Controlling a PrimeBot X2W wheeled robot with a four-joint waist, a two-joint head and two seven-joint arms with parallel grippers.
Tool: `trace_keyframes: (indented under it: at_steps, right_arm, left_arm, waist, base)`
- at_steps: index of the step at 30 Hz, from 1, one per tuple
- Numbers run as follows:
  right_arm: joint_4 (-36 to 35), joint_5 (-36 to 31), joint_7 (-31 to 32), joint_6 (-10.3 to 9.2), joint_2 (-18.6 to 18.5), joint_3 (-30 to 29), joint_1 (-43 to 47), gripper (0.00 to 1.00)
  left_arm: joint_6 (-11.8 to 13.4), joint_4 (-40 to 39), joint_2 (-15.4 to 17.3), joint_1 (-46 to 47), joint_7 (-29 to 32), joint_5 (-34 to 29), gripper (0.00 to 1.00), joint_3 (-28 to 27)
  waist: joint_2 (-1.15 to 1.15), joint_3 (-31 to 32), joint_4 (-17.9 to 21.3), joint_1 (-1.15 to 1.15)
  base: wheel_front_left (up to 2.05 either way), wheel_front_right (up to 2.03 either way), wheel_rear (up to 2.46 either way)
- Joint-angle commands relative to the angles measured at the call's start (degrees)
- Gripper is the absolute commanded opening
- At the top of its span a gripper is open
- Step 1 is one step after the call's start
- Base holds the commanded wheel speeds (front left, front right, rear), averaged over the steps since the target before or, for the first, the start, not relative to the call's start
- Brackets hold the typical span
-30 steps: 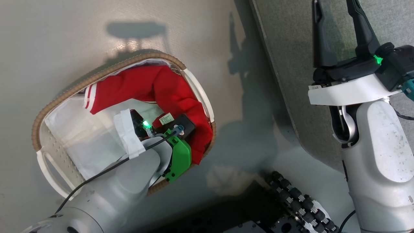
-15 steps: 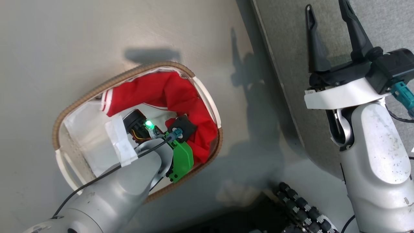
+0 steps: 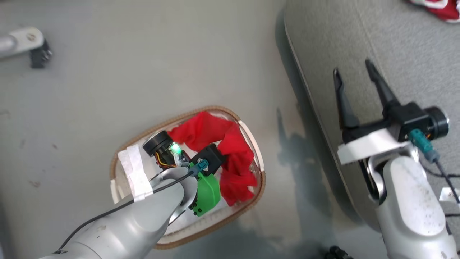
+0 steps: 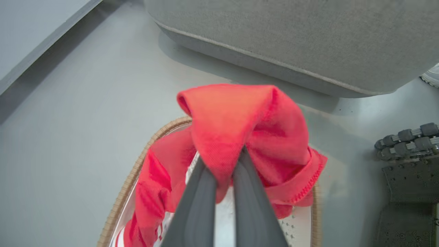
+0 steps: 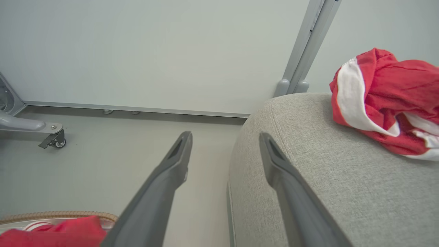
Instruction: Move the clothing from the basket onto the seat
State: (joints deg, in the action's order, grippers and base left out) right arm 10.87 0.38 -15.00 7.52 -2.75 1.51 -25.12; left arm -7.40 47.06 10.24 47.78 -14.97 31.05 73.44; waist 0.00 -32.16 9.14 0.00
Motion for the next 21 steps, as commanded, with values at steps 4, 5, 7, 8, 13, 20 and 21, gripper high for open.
trace_keyframes:
  at_steps: [4, 5, 7, 8, 13, 20, 21]
  right_arm:
    - [2.0, -1.1, -0.3, -0.06, -0.3, 0.2, 4.7, 1.0]
    - [2.4, -1.2, -0.3, -0.06, -0.3, 0.3, 5.9, 1.0]
    - [3.1, -1.1, -0.3, -0.06, -0.3, 0.3, 7.7, 1.0]
    - [3.3, -1.2, -0.3, -0.06, -0.3, 0.3, 8.5, 1.0]
    - [4.3, -1.1, -0.3, -0.06, -0.2, 0.8, 12.6, 1.0]
    - [4.6, -0.9, -0.3, -0.06, -0.2, 2.8, 14.4, 1.0]
    - [4.7, -0.9, -0.3, -0.06, -0.2, 3.1, 14.4, 1.0]
  left_arm:
    - [-0.1, -3.5, 2.2, -1.6, -0.3, -1.8, 0.0, -0.4]
    - [-0.1, -4.4, 2.7, -1.8, -0.3, -2.0, 0.0, -0.6]
    - [-0.1, -6.1, 3.6, -2.0, -0.3, -2.0, 0.0, -1.2]
    - [-0.1, -6.9, 4.0, -2.0, -0.3, -2.1, 0.0, -1.4]
    - [-0.1, -11.3, 7.3, 0.5, -0.3, -2.9, 0.0, -1.9]
    - [-0.1, -16.5, 11.4, 6.3, -0.3, -2.0, 0.0, -3.3]
    - [-0.1, -16.9, 11.8, 7.2, -0.2, -1.9, 0.0, -3.6]
  waist:
    - [0.0, 16.2, -5.9, 0.0]
    - [0.0, 18.0, -6.1, 0.0]
    - [0.0, 20.9, -6.4, 0.0]
    - [0.0, 22.1, -6.5, 0.0]
    - [0.0, 28.9, -7.0, 0.0]
    - [0.0, 32.8, -6.9, 0.0]
    - [0.0, 33.1, -6.8, 0.0]
  base:
    - [0.0, 0.0, 0.0]
    - [0.0, 0.0, 0.0]
    - [0.0, 0.0, 0.0]
    - [0.0, 0.0, 0.0]
    - [0.0, 0.0, 0.0]
    - [0.0, 0.0, 0.0]
    - [0.0, 0.0, 0.0]
